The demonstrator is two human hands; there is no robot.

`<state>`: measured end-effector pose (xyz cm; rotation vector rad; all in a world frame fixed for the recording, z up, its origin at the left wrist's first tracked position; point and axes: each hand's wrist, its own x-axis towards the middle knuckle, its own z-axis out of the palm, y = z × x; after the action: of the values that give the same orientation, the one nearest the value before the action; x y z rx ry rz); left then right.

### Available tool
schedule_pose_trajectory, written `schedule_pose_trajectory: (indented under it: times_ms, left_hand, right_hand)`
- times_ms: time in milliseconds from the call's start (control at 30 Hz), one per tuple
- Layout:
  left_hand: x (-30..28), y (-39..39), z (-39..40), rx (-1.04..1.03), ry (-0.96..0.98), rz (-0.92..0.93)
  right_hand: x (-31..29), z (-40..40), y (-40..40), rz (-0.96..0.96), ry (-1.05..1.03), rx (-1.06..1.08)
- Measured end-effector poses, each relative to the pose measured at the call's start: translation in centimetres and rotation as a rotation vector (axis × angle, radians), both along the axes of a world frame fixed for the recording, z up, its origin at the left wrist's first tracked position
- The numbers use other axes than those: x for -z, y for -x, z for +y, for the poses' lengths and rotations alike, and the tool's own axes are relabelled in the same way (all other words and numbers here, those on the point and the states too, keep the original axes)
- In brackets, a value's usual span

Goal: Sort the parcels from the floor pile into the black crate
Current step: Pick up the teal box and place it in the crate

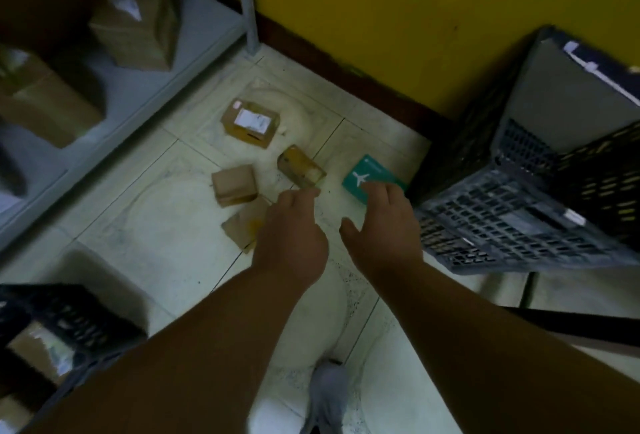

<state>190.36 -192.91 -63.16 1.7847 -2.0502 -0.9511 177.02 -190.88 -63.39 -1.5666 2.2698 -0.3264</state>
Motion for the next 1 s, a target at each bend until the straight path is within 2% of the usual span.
schedule_pose_trajectory:
  times_ms: [267, 400, 600, 767, 1000]
  left_hand:
    - [3.4, 6.1, -7.0, 0.070, -0.070, 0.002]
    - [3.7, 7.2, -11.0, 0.133, -0.030, -0.010]
    - [6.3, 8.7, -15.4, 0.166, -0.008, -0.033]
    - [12.5, 11.1, -17.1, 0.107, -0.073, -0.002]
    - [27.6, 16.0, -19.6, 0.030, -0.200, 0.067]
  right_hand:
    - [3.2, -5.7, 5.4, -0.033, -0.033, 0.119]
    - [3.3, -9.0, 6.1, -0.065, -0.010, 0.186]
    - [5.7, -13.9, 6.9, -0.068, -0.010, 0.173]
    - [12.4, -16.3, 9.9, -0.075, -0.106, 0.164]
    - [27.6, -18.4, 14.9, -0.076, -0.190, 0.165]
